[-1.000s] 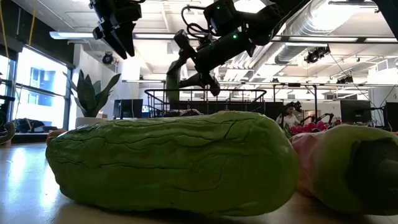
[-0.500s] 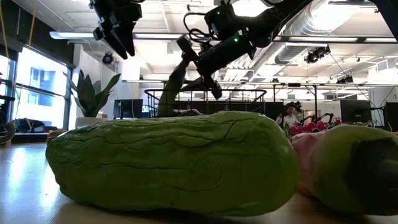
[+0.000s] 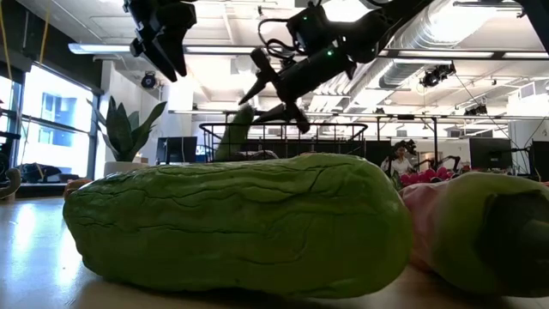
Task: Build produce basket
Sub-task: Put the top cucumber into the wire basket, then put the yellow chili pepper into the wire basket
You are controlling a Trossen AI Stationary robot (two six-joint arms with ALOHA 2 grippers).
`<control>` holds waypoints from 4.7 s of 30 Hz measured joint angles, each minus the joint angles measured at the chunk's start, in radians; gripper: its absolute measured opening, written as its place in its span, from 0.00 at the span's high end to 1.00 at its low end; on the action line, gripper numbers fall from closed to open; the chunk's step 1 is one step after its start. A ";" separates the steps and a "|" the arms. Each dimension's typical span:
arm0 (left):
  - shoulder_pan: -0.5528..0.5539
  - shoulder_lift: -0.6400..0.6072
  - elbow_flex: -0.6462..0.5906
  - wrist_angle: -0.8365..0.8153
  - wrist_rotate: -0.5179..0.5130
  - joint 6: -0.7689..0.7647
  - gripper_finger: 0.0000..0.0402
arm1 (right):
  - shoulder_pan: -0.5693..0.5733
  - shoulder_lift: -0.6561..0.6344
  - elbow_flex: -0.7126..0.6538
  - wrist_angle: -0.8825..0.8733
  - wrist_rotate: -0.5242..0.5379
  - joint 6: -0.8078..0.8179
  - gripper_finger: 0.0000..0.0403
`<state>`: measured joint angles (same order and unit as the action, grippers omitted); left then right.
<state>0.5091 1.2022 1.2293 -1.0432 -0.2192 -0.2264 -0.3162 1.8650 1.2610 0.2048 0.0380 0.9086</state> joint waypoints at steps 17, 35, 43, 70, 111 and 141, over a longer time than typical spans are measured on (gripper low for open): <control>-0.001 0.000 -0.012 -0.072 0.009 -0.073 0.45 | 0.004 -0.106 0.000 -0.030 0.001 -0.157 0.48; -0.165 0.000 -0.289 -0.109 0.081 -0.771 0.45 | -0.006 -0.304 0.000 -0.370 -0.032 -0.523 0.48; -0.272 0.000 -0.347 -0.084 0.034 -1.048 0.45 | -0.011 -0.316 0.001 -0.462 -0.031 -0.577 0.48; -0.480 0.110 -0.577 0.249 0.050 -1.545 0.45 | -0.011 -0.316 0.001 -0.571 -0.031 -0.805 0.48; -0.398 -0.044 -0.566 0.621 -0.081 -1.062 0.78 | 0.071 -0.343 0.001 -0.674 -0.031 -0.727 0.48; 0.061 0.079 -0.565 1.286 0.304 -0.534 0.79 | 0.320 -0.350 0.001 -0.829 0.113 -0.260 0.48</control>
<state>0.5704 1.2817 0.6643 0.2428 0.0846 -0.7606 0.0034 1.5146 1.2621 -0.6243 0.1509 0.6484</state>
